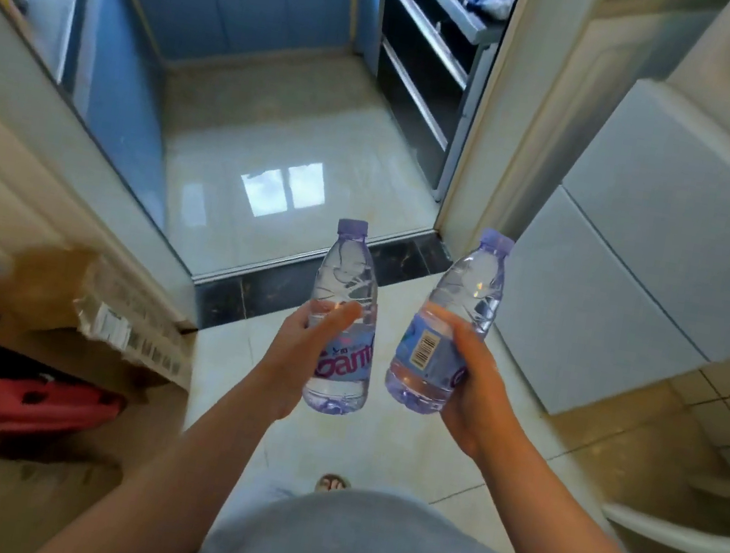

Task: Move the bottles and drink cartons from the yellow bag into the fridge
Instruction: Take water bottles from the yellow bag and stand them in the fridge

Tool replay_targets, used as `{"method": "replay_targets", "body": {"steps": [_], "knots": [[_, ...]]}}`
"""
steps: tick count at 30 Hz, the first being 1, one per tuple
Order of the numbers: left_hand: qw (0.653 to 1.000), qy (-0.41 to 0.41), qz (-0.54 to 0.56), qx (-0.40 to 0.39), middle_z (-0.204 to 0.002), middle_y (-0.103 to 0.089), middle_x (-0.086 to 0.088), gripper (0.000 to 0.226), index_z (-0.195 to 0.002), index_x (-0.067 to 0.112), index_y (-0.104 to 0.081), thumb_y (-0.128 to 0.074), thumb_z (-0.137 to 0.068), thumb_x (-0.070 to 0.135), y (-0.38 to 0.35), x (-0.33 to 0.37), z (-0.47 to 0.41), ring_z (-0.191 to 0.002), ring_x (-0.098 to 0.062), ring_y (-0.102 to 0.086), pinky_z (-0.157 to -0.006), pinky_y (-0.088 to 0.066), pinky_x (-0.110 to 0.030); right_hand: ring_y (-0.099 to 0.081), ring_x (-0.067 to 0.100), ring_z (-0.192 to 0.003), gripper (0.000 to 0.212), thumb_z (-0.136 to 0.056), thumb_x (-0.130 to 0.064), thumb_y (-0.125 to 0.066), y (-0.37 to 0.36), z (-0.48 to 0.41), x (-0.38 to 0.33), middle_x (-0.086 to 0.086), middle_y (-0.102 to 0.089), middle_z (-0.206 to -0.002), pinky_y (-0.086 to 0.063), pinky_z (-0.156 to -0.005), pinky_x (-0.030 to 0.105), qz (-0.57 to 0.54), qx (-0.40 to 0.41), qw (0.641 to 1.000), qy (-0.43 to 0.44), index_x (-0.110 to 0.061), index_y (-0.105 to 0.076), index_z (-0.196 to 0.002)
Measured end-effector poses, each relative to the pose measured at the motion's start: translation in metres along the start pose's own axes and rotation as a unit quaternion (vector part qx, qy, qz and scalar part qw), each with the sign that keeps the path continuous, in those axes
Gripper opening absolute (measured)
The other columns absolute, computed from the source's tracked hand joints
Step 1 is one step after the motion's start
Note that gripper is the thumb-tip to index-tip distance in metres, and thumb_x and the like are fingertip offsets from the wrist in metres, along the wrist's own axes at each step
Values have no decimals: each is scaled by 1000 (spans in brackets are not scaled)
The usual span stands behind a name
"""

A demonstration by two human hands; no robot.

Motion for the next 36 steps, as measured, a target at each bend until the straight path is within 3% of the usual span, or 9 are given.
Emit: {"method": "replay_targets", "body": {"steps": [4,8,12,14,16,22,27,32,36], "knots": [[997,-14,-21,-69,-102,-74,-5,53,-118,20,-58,-72,-75,48,-30,32,-60,-89,-25,-73,-74,-59,-34,-68,30,-107,75,-70,-49,-78,28,-37,-33,11,-70,-117,-55,-86,41,-18,81,995,51,-12,-57,-132],[988,2,-6,-153,-98,-74,-3,43,-119,22,-57,-65,-80,40,-75,57,-121,-84,-20,-74,-67,-58,-29,-70,24,-101,55,-77,-26,-67,63,-69,-62,7,-73,-109,-56,-78,30,-27,158,983,88,-5,-59,-128],[969,9,-17,-246,-117,-69,-12,54,-133,16,-55,-69,-84,34,-128,82,-185,-102,-30,-69,-85,-56,-42,-69,27,-104,59,-75,-29,-75,101,-94,-94,11,-71,-113,-56,-88,41,-34,240,963,120,-8,-59,-127],[956,5,-34,-291,-117,-69,-12,53,-131,12,-56,-67,-82,30,-160,99,-213,-103,-30,-68,-83,-55,-40,-67,31,-108,68,-67,-38,-84,119,-105,-114,14,-70,-116,-53,-96,49,-27,286,949,133,-9,-60,-124],[939,-3,-49,-341,-110,-71,-9,46,-123,13,-59,-69,-79,26,-192,120,-236,-99,-27,-69,-77,-55,-34,-66,30,-110,59,-70,-33,-83,133,-115,-138,13,-70,-116,-51,-99,52,-10,322,934,153,-11,-62,-120],[885,-71,-105,-448,-114,-68,-17,69,-122,8,-55,-79,-62,31,-289,193,-289,-102,-30,-68,-89,-55,-45,-67,27,-109,52,-67,-35,-83,158,-124,-222,6,-73,-111,-54,-93,43,-2,419,877,236,-16,-68,-113],[838,-166,-123,-505,-98,-72,-6,71,-114,6,-54,-78,-53,31,-369,266,-294,-89,-18,-71,-76,-56,-31,-69,6,-96,45,-66,-19,-85,178,-115,-306,-12,-75,-98,-53,-79,20,69,470,828,298,-21,-65,-107],[793,-240,-108,-550,-100,-73,0,66,-116,8,-53,-80,-56,20,-449,342,-286,-91,-16,-71,-77,-55,-27,-68,18,-106,55,-65,-28,-84,210,-100,-389,-1,-73,-110,-54,-90,36,107,519,765,366,-18,-65,-116],[761,-293,-74,-574,-106,-71,-7,69,-118,11,-52,-81,-56,17,-509,406,-271,-95,-20,-71,-79,-56,-30,-68,17,-107,59,-73,-12,-84,230,-86,-464,0,-72,-114,-55,-90,32,141,513,735,420,-15,-59,-127]]}}
Point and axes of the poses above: each hand's wrist, its own z-axis away from the middle knuckle, its own y-axis out of the back of the hand, x = y × z, the point moved 10 cm from there along -z, towards the middle knuckle
